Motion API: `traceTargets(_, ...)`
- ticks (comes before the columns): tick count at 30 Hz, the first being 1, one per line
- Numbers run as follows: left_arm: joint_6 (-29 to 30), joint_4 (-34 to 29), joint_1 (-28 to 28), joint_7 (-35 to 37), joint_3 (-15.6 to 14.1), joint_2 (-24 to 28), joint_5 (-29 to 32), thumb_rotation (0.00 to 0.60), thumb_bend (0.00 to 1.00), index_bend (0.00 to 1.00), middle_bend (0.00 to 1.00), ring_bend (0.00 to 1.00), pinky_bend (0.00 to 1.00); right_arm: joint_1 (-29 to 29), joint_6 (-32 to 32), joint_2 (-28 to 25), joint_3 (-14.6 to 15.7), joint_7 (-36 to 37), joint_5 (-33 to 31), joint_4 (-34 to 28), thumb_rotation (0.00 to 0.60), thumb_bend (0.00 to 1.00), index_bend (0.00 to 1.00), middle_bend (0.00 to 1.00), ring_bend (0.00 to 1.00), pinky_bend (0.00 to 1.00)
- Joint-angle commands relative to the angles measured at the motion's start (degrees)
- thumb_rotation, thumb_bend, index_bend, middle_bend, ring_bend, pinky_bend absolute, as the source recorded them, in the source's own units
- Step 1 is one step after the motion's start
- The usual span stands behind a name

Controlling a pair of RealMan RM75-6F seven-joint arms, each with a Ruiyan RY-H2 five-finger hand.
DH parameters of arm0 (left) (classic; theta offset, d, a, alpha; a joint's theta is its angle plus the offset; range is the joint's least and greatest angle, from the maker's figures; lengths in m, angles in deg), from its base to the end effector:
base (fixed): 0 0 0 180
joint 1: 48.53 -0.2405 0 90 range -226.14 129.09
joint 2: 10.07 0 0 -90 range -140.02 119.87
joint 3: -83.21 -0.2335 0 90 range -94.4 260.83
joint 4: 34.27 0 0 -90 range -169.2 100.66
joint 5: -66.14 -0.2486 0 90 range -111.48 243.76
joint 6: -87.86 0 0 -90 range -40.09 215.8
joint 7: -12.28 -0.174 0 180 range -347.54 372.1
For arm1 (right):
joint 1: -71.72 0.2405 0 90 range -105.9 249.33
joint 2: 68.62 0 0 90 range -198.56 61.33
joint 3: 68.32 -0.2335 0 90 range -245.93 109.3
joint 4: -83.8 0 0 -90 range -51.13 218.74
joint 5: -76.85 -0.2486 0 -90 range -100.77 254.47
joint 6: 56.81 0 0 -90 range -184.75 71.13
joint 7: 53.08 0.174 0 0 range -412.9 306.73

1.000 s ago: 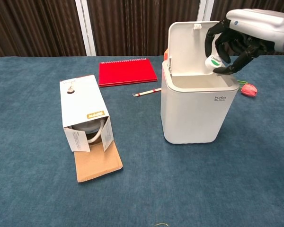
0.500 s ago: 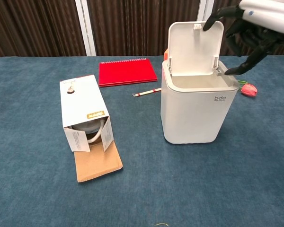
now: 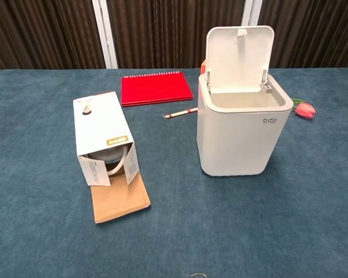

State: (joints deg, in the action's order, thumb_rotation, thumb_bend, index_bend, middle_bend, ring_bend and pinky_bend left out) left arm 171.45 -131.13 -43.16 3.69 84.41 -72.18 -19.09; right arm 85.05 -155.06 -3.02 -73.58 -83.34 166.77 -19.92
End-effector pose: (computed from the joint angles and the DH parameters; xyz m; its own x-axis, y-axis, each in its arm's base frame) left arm -0.2962 0.2065 0.1080 0.4915 0.0559 0.8691 0.8708 -0.0154 -0.4914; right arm -0.1966 -0.2433 0.1325 0.5816 0.3534 0.7326 -0.7619 -0.0789 0.6429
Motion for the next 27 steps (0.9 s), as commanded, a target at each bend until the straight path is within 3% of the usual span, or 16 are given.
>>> traceTargets(1,0.62,0.36,-0.13,-0.08,0.09,-0.29,-0.44,0.600,0.37,0.19,0.12,0.15,0.31,-5.38,-1.17,-2.06,2.58,5.13,-4.31,2.90,0.600,0.08,0.47,0.52,0.44,0.58)
traceTargets(5,1.99,1.73,-0.15,0.15,0.54,-1.30,-1.44,0.600,0.37,0.19,0.12,0.15,0.31,-6.59,3.42,-1.59,2.77,10.05,-10.06,6.13,0.600,0.09,0.39,0.34,0.22,0.32)
traceTargets(8,3.13,3.26,-0.23,0.65,0.81,-2.33,-2.25,0.600,0.37,0.18,0.12,0.16,0.31,-6.66,6.54,-0.26,2.17,14.02,-12.79,9.30,0.600,0.09,0.31,0.25,0.13,0.23)
traceTargets(15,2.76,4.11,-0.03,0.48,0.64,-2.99,-2.50,0.600,0.37,0.16,0.12,0.16,0.31,-6.38,10.43,1.10,2.12,16.36,-13.23,13.41,0.600,0.09,0.14,0.15,0.05,0.21)
traceTargets(27,2.76,4.18,0.16,-0.02,0.41,-3.22,-3.27,0.600,0.37,0.16,0.12,0.16,0.31,-8.13,8.93,1.21,2.20,13.44,-11.15,12.66,0.600,0.09,0.13,0.15,0.05,0.21)
